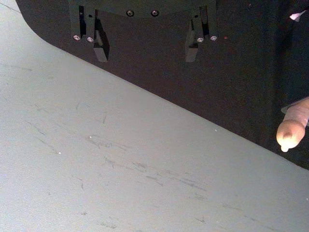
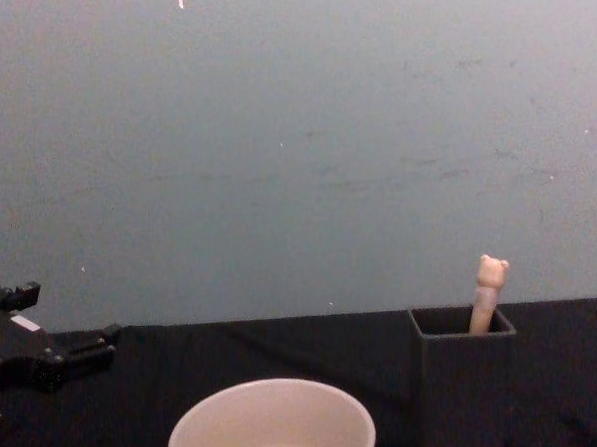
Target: Pick up the stirring spoon with one hand, stir inside the cup, then place it back in its original position.
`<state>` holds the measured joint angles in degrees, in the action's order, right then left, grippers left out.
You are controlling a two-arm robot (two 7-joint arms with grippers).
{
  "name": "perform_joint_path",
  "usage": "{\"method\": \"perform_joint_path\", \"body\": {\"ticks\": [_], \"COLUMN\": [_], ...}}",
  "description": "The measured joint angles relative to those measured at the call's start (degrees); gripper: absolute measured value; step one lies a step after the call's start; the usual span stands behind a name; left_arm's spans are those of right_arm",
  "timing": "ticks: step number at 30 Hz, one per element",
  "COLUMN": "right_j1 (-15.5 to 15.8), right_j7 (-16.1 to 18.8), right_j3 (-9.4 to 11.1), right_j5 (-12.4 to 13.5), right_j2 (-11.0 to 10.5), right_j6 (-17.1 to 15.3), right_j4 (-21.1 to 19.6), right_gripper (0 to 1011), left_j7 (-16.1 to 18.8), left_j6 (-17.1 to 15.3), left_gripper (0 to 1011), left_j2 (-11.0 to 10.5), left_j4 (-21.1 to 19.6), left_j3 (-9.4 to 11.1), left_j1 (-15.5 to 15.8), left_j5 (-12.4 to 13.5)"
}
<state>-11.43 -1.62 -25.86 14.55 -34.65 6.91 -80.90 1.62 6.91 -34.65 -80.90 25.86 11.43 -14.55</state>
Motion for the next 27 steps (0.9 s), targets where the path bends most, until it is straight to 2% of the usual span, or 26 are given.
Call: {"method": "perform_joint_path", "body": {"ticks": [27], "right_j1": [0.00], "right_j7": [0.00], "right_j3": [0.00], "right_j5": [0.00], "right_j2": [0.00], "right_j6": [0.00], "right_j4": [0.00], "right_gripper": [1002], "left_j7": [0.00], "left_j6": [0.00], "left_gripper": [1001], "left_j2": [0.00], "left_j4": [0.00], "left_j3": [0.00], "left_j1": [0.00], "left_j5": [0.00]}}
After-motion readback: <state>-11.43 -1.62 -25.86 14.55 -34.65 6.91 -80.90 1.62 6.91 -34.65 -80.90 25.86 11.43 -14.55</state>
